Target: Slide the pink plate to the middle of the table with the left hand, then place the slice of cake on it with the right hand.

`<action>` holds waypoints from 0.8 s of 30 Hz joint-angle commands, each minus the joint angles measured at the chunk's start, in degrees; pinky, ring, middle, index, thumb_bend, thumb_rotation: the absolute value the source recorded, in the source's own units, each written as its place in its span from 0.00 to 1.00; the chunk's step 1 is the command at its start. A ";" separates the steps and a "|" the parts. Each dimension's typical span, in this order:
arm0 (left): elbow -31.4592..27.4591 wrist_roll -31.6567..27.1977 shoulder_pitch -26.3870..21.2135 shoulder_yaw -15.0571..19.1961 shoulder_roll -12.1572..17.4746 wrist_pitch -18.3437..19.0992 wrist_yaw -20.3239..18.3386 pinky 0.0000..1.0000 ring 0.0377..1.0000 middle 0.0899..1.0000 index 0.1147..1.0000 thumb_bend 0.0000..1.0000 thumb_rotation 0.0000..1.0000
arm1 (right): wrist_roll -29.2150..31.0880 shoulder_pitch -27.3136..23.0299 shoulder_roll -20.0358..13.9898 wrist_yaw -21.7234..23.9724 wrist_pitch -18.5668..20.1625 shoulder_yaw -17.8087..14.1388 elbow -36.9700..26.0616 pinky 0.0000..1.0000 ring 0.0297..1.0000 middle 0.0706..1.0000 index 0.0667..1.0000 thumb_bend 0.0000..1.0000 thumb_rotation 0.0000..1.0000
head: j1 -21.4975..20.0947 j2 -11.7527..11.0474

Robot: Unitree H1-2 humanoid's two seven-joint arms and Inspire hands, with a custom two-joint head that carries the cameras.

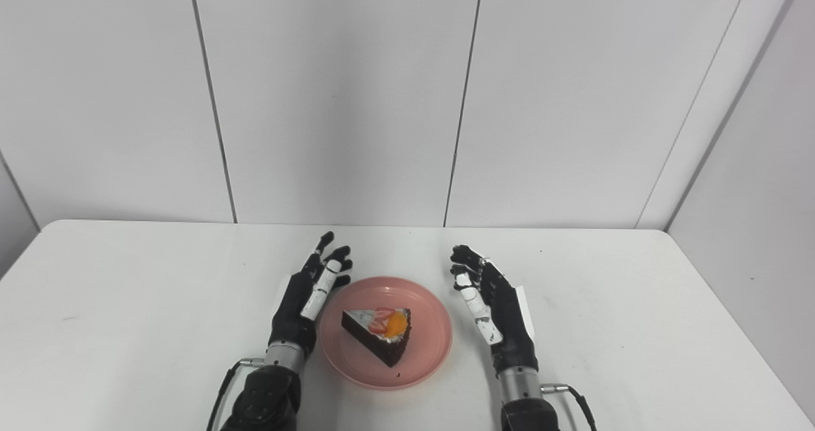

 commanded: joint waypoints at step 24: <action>-4.01 3.51 7.48 -1.58 1.95 1.70 4.52 1.00 1.00 0.99 1.00 0.49 0.99 | 5.85 -5.07 1.39 6.09 0.22 -0.67 7.64 0.89 0.89 0.87 0.82 0.83 0.99 | 2.73 -0.62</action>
